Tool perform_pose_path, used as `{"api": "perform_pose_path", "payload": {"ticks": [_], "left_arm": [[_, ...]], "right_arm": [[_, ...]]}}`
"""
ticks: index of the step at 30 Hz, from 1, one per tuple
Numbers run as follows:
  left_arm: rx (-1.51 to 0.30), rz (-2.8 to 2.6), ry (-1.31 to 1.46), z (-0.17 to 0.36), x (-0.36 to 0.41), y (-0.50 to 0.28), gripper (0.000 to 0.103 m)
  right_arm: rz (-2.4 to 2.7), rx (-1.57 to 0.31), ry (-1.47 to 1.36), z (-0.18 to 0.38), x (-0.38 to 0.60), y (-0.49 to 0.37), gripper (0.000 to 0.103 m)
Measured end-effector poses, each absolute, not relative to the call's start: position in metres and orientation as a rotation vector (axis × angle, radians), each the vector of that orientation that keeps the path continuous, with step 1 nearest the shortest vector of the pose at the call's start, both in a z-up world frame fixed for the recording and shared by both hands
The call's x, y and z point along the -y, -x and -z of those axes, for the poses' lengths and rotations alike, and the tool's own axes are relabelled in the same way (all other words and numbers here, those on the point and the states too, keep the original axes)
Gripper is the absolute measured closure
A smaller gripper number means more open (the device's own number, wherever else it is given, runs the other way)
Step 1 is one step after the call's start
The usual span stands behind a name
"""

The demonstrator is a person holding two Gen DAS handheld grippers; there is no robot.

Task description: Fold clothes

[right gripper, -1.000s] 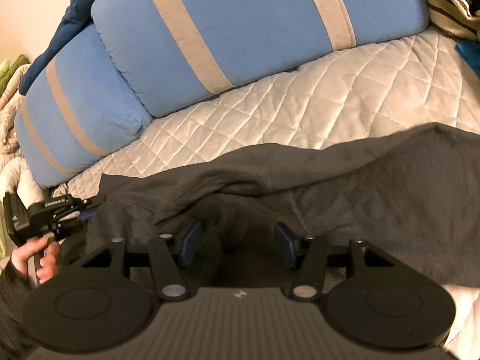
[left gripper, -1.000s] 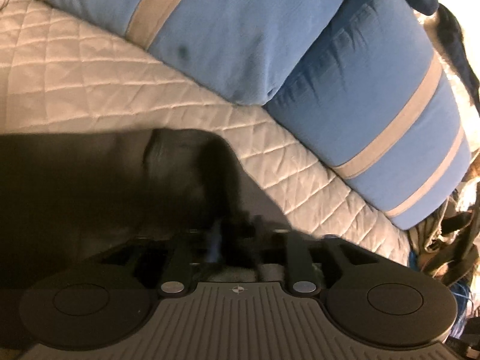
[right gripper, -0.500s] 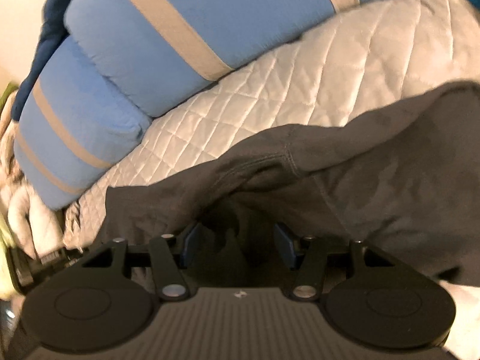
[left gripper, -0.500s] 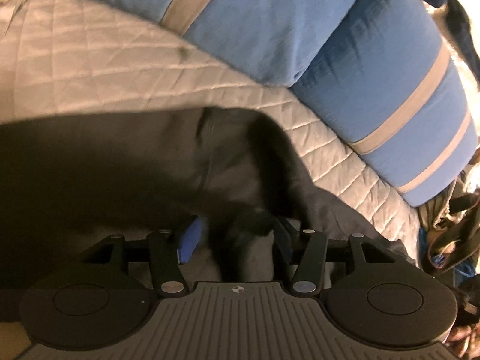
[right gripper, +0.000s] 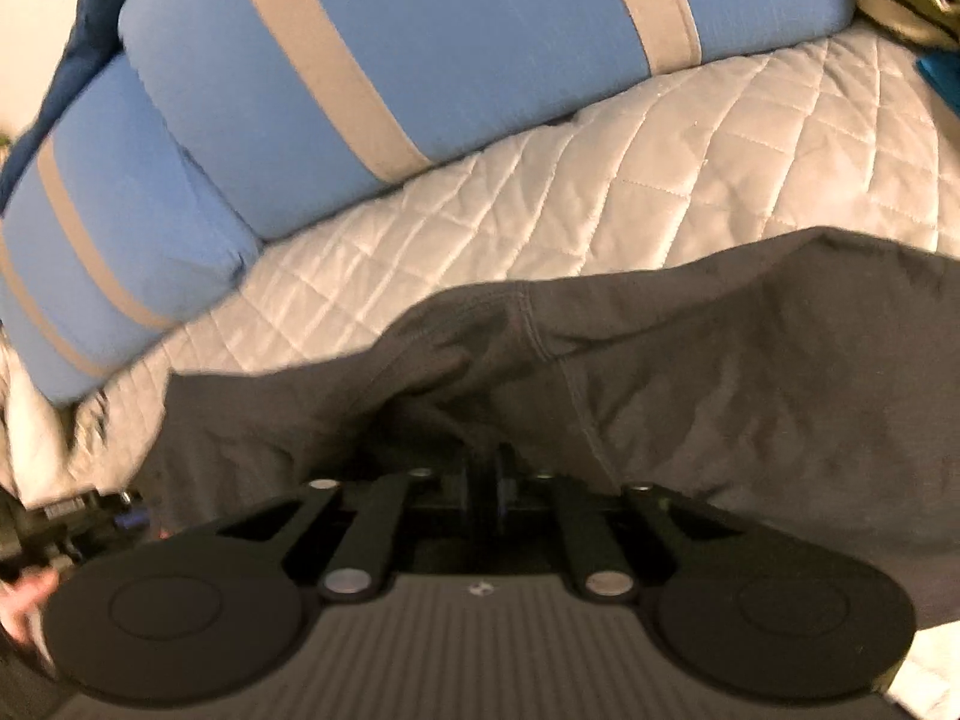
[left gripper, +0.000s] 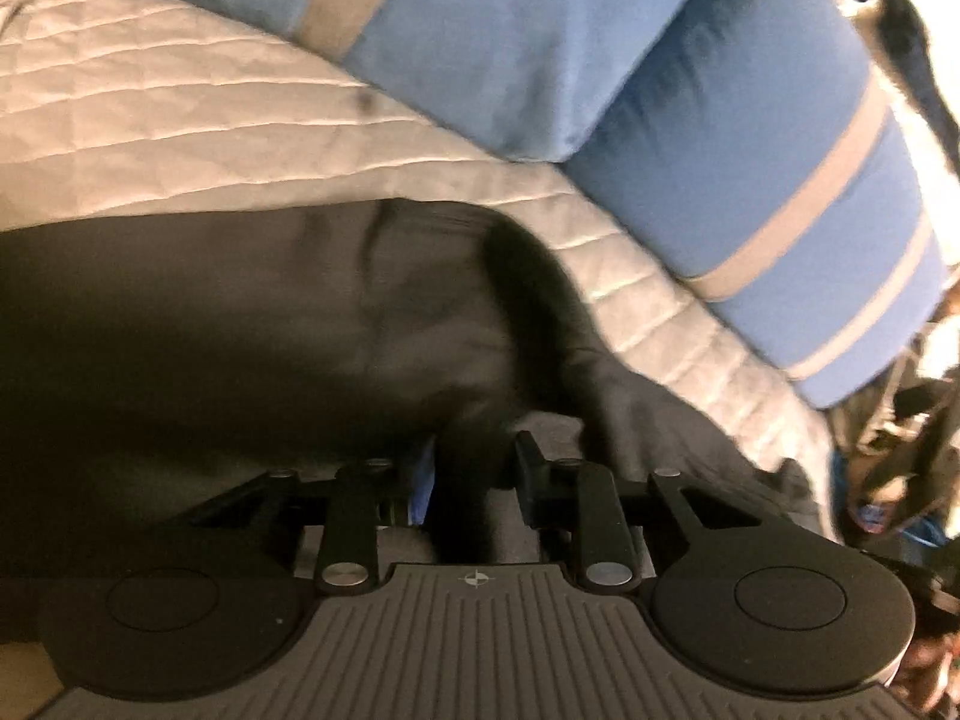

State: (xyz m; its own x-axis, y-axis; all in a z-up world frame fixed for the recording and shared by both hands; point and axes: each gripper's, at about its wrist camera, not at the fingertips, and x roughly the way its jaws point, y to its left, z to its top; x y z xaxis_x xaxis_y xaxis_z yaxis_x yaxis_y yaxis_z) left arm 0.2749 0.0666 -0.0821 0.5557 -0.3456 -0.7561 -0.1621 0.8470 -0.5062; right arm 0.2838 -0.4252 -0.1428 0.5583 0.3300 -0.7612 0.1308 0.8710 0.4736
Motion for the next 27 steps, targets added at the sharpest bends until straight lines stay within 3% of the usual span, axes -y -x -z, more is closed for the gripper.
{"api": "perform_pose_path", "payload": {"ticks": [1, 4, 9, 15, 24, 25, 27], "left_arm": [[-0.993, 0.123, 0.59, 0.083, -0.07, -0.275, 0.069], [-0.976, 0.13, 0.635, 0.081, -0.08, -0.275, 0.06], [-0.891, 0.134, 0.741, 0.067, -0.095, -0.281, 0.043], [-0.881, 0.155, 0.77, 0.064, -0.089, -0.305, 0.042], [-0.941, 0.183, 0.839, 0.087, -0.07, -0.339, 0.042], [-0.929, 0.184, 0.841, 0.088, -0.069, -0.341, 0.042], [-0.921, 0.178, 0.829, 0.087, -0.067, -0.346, 0.043]], "right_arm": [[-0.115, -0.977, -0.499, 0.141, 0.425, -0.283, 0.057], [-0.111, -0.939, -0.474, 0.132, 0.432, -0.28, 0.046], [-0.136, -0.874, -0.513, 0.115, 0.444, -0.288, 0.04], [-0.217, -0.896, -0.552, 0.117, 0.429, -0.317, 0.034], [-0.16, -1.017, -0.478, 0.143, 0.388, -0.353, 0.036], [-0.142, -1.026, -0.463, 0.145, 0.385, -0.356, 0.039], [-0.122, -1.045, -0.457, 0.15, 0.382, -0.36, 0.065]]}}
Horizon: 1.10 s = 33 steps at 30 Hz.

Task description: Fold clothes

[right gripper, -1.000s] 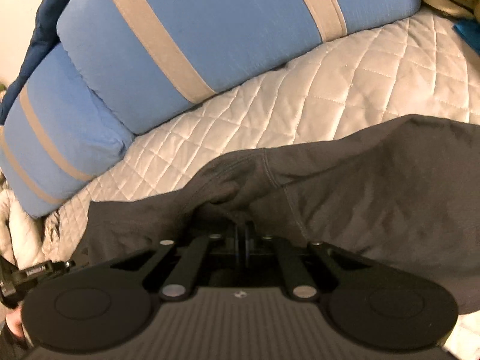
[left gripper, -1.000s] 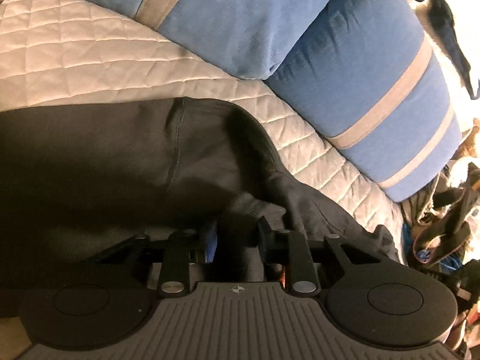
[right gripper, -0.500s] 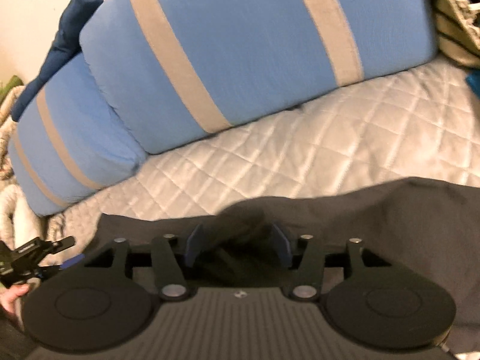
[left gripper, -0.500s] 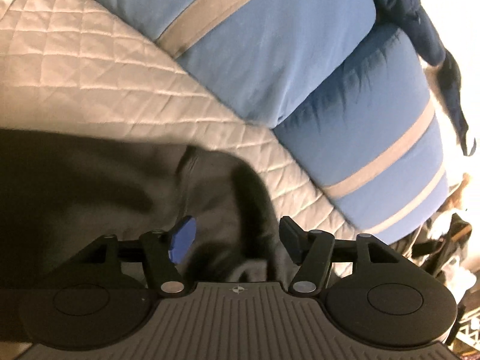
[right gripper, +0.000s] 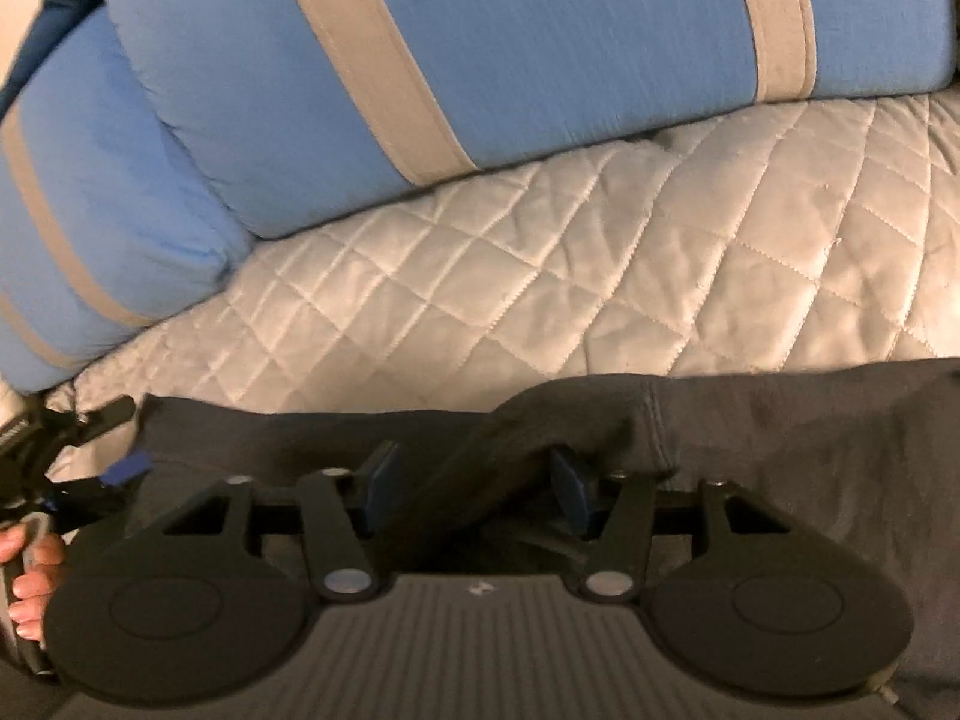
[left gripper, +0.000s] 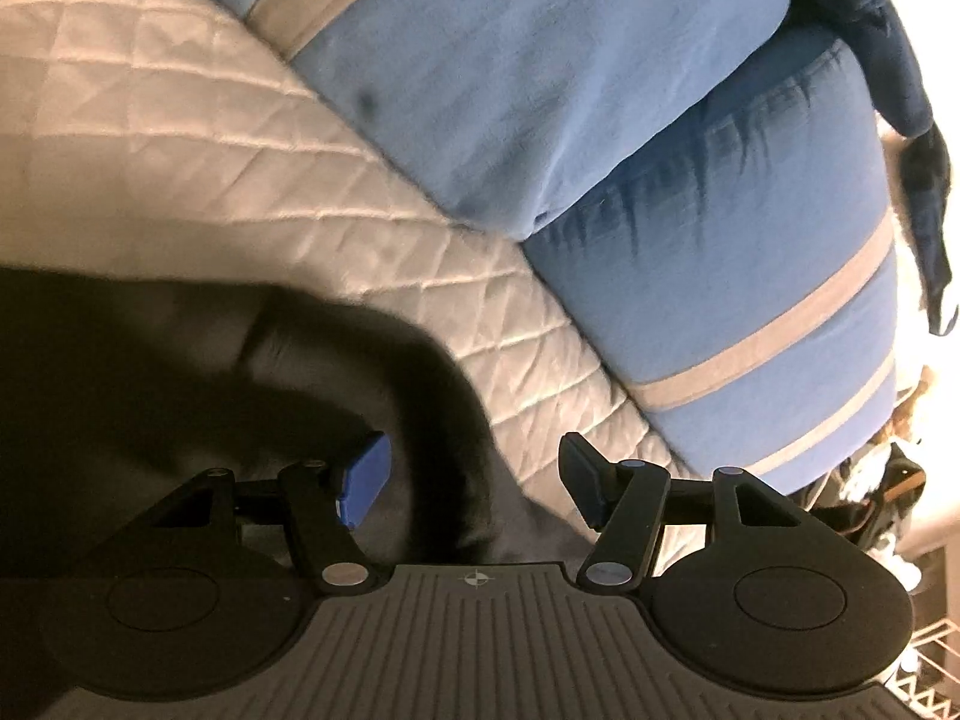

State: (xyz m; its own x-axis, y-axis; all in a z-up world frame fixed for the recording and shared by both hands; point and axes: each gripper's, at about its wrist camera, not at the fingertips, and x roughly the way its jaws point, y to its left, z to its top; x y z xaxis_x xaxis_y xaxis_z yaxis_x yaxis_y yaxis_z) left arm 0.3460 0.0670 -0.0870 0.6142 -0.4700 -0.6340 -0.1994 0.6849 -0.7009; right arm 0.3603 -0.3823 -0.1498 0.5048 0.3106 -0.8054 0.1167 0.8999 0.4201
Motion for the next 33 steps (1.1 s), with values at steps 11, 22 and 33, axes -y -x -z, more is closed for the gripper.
{"api": "perform_pose_path", "payload": {"ticks": [11, 22, 33], "left_arm": [[-0.861, 0.152, 0.78, 0.078, -0.059, -0.362, 0.098], [-0.834, 0.092, 0.793, 0.09, -0.065, -0.368, 0.097], [-0.87, 0.097, 0.745, 0.075, -0.083, -0.333, 0.047]], "right_arm": [[-0.099, -0.891, -0.486, 0.136, 0.399, -0.377, 0.1], [-0.123, -0.843, -0.519, 0.148, 0.407, -0.393, 0.099], [-0.203, -0.903, -0.42, 0.134, 0.417, -0.365, 0.03]]}}
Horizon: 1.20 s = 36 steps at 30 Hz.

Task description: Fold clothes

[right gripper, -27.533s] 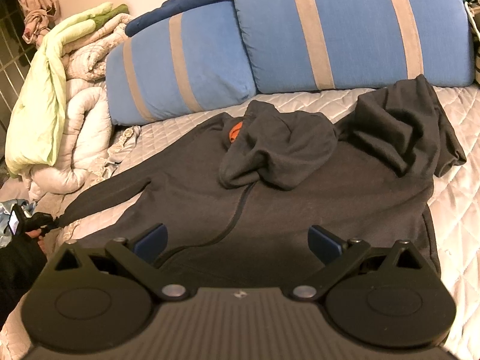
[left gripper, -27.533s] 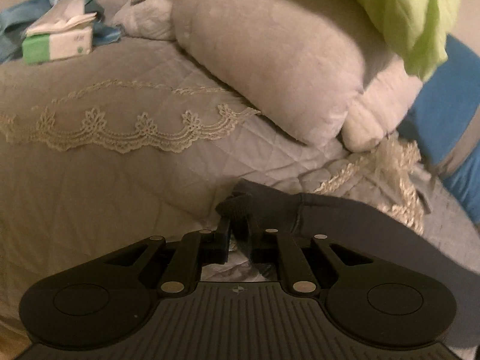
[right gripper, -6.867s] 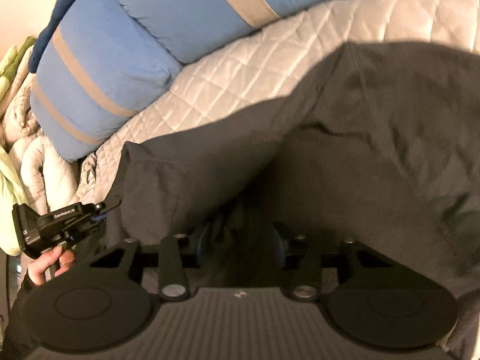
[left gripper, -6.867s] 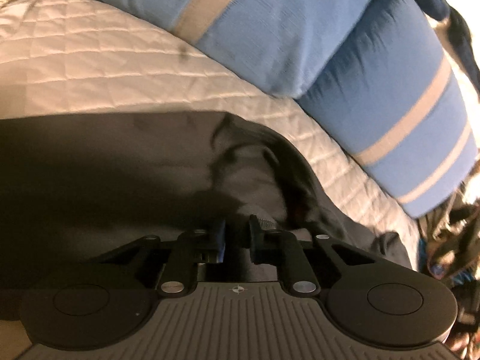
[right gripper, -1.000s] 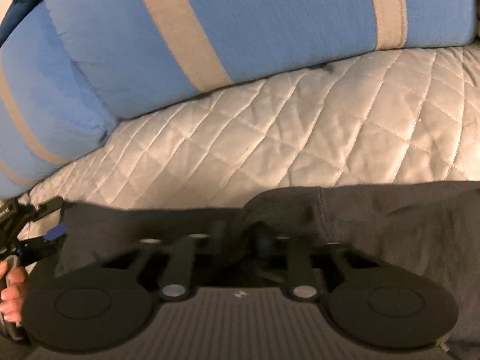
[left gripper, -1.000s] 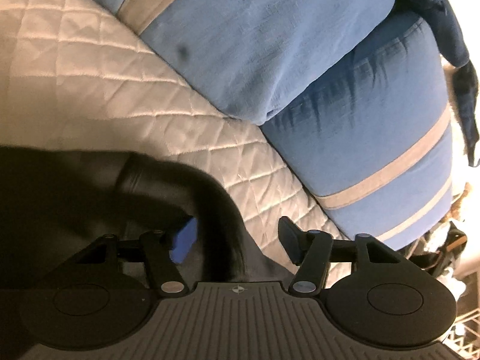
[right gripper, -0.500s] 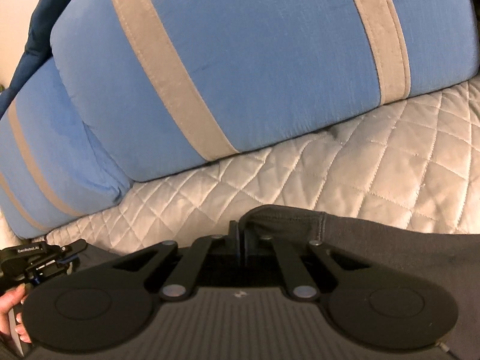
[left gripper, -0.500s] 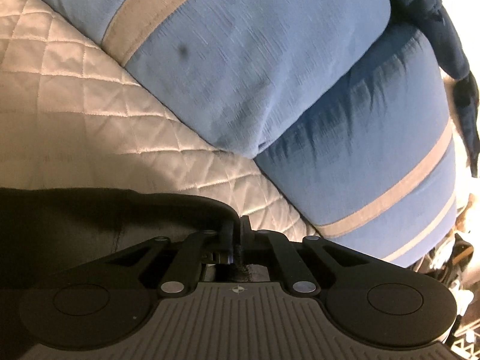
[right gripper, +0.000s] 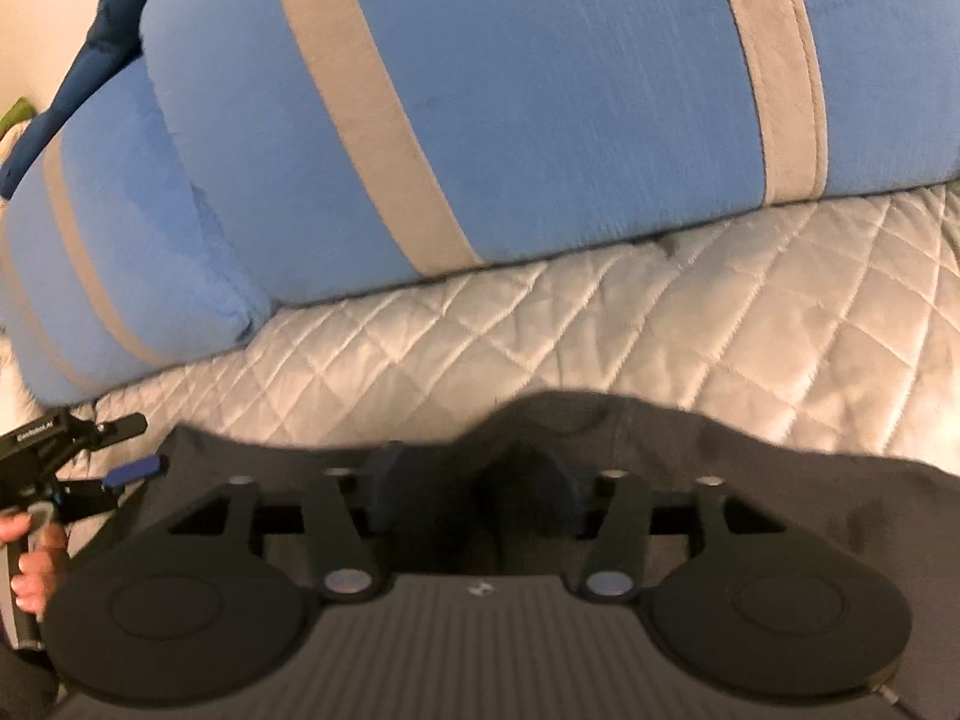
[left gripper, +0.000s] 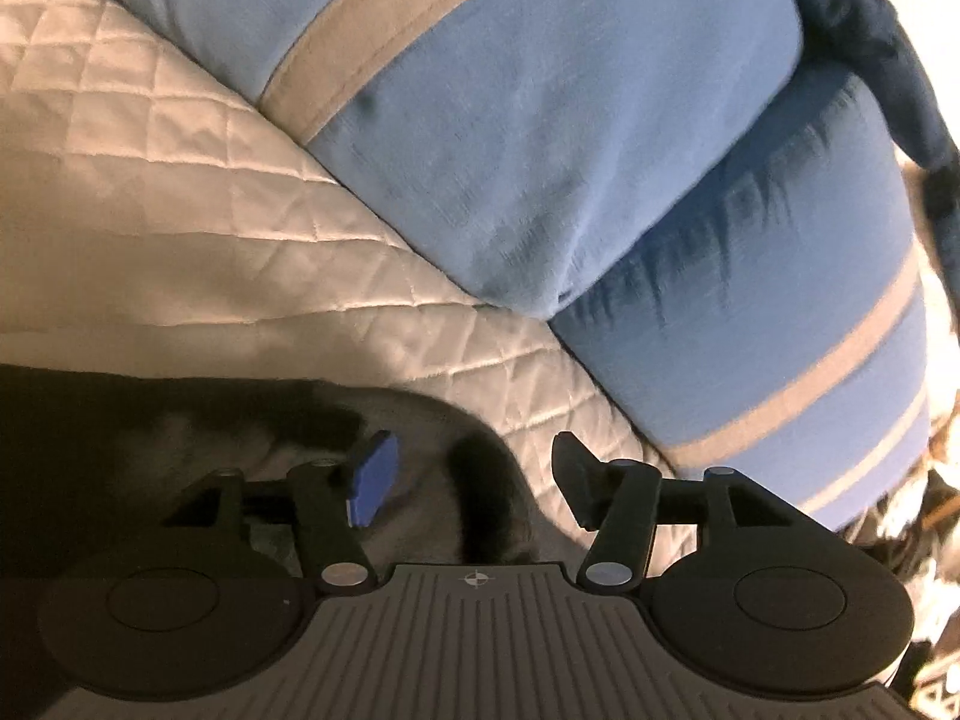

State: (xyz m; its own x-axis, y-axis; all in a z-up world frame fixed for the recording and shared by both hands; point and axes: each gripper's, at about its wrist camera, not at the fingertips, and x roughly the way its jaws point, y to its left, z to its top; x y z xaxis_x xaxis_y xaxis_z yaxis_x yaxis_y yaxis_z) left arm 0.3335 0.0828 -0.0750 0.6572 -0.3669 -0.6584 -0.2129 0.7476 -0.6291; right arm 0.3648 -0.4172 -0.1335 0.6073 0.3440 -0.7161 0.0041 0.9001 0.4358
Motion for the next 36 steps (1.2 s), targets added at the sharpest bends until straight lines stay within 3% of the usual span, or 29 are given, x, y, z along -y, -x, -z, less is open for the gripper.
{"api": "perform_pose_path", "payload": {"ticks": [11, 12, 13, 15, 16, 20, 25, 27, 28, 29, 31, 33, 36], "left_arm": [[-1.08, 0.136, 0.605, 0.087, -0.073, -0.295, 0.047], [-1.077, 0.137, 0.606, 0.087, -0.072, -0.293, 0.048], [-1.071, 0.141, 0.611, 0.086, -0.071, -0.291, 0.049], [-1.066, 0.152, 0.617, 0.085, -0.067, -0.291, 0.073], [-1.069, 0.151, 0.609, 0.084, -0.064, -0.292, 0.078], [-1.038, 0.189, 0.577, 0.078, -0.053, -0.3, 0.086], [-1.008, 0.218, 0.58, 0.075, -0.047, -0.304, 0.086], [-1.034, 0.175, 0.556, 0.078, -0.047, -0.305, 0.085], [-1.051, 0.138, 0.531, 0.081, -0.047, -0.305, 0.085], [-1.062, 0.105, 0.512, 0.084, -0.049, -0.305, 0.085], [-1.069, 0.081, 0.528, 0.089, -0.056, -0.302, 0.076], [-1.047, 0.075, 0.576, 0.089, -0.064, -0.297, 0.063], [-1.013, 0.05, 0.588, 0.08, -0.071, -0.289, 0.049]], "right_arm": [[-0.242, -1.066, -0.457, 0.152, 0.423, -0.337, 0.027], [-0.248, -1.08, -0.462, 0.154, 0.422, -0.336, 0.033], [-0.255, -1.093, -0.467, 0.157, 0.42, -0.334, 0.055], [-0.256, -1.093, -0.463, 0.158, 0.417, -0.332, 0.086], [-0.251, -1.095, -0.46, 0.158, 0.416, -0.332, 0.091], [-0.219, -1.034, -0.438, 0.142, 0.421, -0.331, 0.095], [-0.183, -0.997, -0.414, 0.125, 0.427, -0.334, 0.096], [-0.177, -1.018, -0.392, 0.127, 0.425, -0.333, 0.089], [-0.171, -1.035, -0.372, 0.129, 0.422, -0.333, 0.07], [-0.151, -1.04, -0.345, 0.129, 0.42, -0.331, 0.061], [-0.135, -1.018, -0.308, 0.126, 0.417, -0.324, 0.026], [-0.128, -0.994, -0.275, 0.12, 0.415, -0.317, 0.018], [-0.122, -0.969, -0.218, 0.107, 0.412, -0.306, 0.016]]}}
